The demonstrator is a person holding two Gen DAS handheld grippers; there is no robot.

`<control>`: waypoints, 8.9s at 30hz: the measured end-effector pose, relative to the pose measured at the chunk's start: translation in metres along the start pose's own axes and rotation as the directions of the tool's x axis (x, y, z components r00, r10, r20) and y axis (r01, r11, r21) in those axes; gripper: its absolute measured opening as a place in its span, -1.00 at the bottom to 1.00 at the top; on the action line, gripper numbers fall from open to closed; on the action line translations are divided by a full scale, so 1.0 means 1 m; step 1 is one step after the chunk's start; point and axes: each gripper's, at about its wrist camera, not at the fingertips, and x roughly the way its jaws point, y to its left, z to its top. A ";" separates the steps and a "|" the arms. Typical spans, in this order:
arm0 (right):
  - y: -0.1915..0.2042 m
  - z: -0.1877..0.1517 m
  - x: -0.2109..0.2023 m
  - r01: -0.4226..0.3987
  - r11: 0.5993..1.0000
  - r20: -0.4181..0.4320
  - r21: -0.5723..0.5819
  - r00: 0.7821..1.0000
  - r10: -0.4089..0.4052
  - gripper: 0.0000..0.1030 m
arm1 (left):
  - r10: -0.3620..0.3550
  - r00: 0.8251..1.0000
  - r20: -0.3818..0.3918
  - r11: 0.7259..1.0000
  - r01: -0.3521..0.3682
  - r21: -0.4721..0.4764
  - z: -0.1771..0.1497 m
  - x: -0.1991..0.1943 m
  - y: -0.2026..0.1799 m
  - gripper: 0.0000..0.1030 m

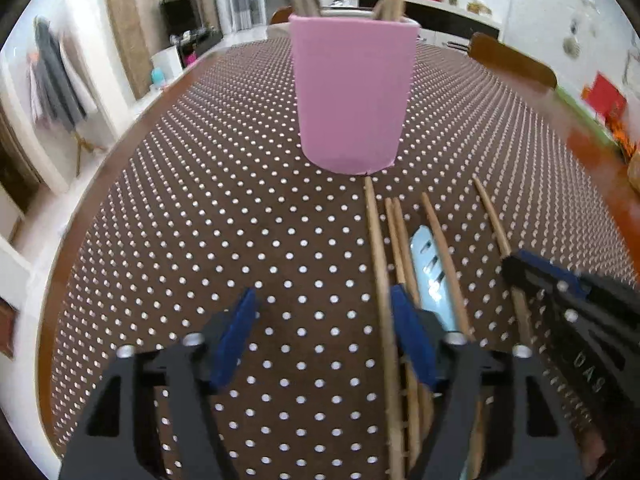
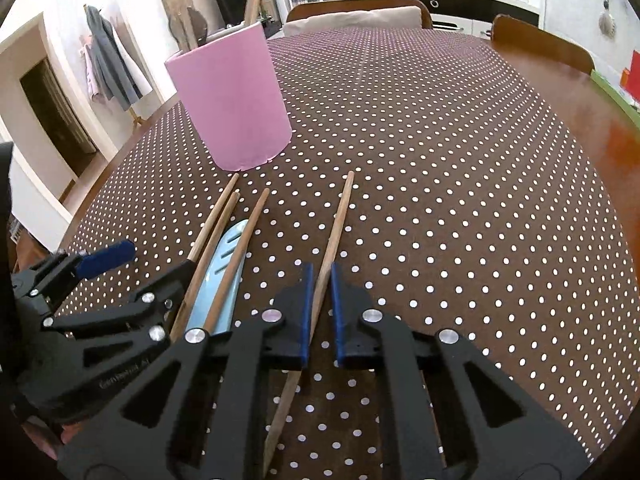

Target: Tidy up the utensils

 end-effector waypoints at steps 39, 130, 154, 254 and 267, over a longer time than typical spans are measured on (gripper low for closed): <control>-0.013 0.062 -0.077 -0.033 0.995 0.227 0.095 0.974 0.010 -0.89 | -0.015 1.000 -0.001 1.000 0.015 -0.011 0.024 0.015 0.021 0.08; 0.004 0.152 0.109 0.029 0.999 -0.107 -0.018 0.994 -0.031 -0.88 | -0.095 0.971 0.221 0.977 0.133 -0.163 0.107 -0.018 0.108 -0.88; 0.046 0.159 -0.088 -0.095 0.991 0.646 -0.096 0.752 0.135 -0.88 | -0.137 0.807 0.574 0.976 0.211 -0.063 0.134 -0.148 0.073 -0.88; 0.019 0.047 0.015 -0.185 0.980 -0.254 0.078 0.946 0.199 -0.89 | -0.267 0.964 -0.012 0.964 0.267 0.017 -0.004 -0.025 0.038 0.07; -0.039 0.046 0.002 -0.176 0.970 -0.278 0.165 0.936 0.217 -0.89 | -0.220 0.972 -0.088 0.973 0.225 0.047 0.014 0.004 0.004 0.08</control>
